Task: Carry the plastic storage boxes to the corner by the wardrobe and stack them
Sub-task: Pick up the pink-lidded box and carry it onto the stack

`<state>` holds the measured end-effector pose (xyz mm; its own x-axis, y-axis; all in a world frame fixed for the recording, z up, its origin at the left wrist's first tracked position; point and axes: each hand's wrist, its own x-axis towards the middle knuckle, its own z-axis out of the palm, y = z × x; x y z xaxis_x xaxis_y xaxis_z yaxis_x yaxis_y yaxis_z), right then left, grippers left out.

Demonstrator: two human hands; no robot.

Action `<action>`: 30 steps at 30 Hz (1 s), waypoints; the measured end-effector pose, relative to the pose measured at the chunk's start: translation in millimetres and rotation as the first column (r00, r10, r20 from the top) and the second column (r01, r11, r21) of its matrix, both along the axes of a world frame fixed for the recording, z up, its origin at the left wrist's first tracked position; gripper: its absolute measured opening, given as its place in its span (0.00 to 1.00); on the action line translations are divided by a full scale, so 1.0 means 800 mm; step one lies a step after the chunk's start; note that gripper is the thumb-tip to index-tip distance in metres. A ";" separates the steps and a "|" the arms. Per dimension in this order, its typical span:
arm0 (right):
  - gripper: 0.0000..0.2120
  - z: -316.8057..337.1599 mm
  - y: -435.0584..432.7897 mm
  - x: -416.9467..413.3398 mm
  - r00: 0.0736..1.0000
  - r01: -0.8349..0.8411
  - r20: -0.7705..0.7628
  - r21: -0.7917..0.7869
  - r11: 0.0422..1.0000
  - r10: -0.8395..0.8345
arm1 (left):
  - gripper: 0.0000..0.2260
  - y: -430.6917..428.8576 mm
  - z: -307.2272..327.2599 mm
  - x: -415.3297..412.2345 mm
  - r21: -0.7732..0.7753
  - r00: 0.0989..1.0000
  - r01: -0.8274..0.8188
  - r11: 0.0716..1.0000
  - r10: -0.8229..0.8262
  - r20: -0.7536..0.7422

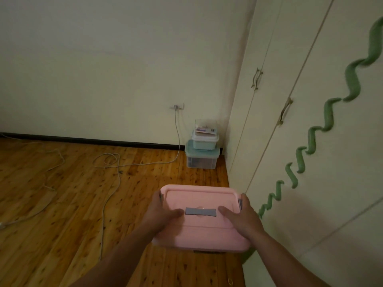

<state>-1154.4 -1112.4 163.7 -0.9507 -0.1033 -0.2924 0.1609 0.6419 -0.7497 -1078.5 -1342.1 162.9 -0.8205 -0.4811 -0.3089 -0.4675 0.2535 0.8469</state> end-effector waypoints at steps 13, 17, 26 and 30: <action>0.44 -0.012 -0.094 -0.155 1.000 0.020 0.011 0.019 1.000 -0.020 | 0.38 -0.097 -0.010 -0.163 -0.020 0.999 0.032 0.999 -0.032 -0.013; 0.43 -0.007 -0.130 -0.206 0.999 0.052 0.015 0.004 0.999 -0.052 | 0.37 -0.135 -0.006 -0.220 -0.039 0.999 0.053 0.998 -0.053 0.001; 0.41 -0.012 -0.169 -0.292 0.996 0.086 0.026 -0.006 0.996 -0.086 | 0.39 -0.179 -0.010 -0.316 -0.048 0.994 0.105 0.993 -0.105 0.014; 0.41 -0.014 -0.177 -0.333 0.996 0.084 0.029 0.006 0.996 -0.084 | 0.37 -0.186 -0.013 -0.354 -0.054 0.995 0.102 0.993 -0.102 0.019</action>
<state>-1420.6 -1254.0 152.6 -0.9472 -0.0222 -0.3200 0.2356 0.6289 -0.7409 -1361.8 -1490.9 152.6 -0.8612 -0.4117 -0.2980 -0.4504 0.3466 0.8228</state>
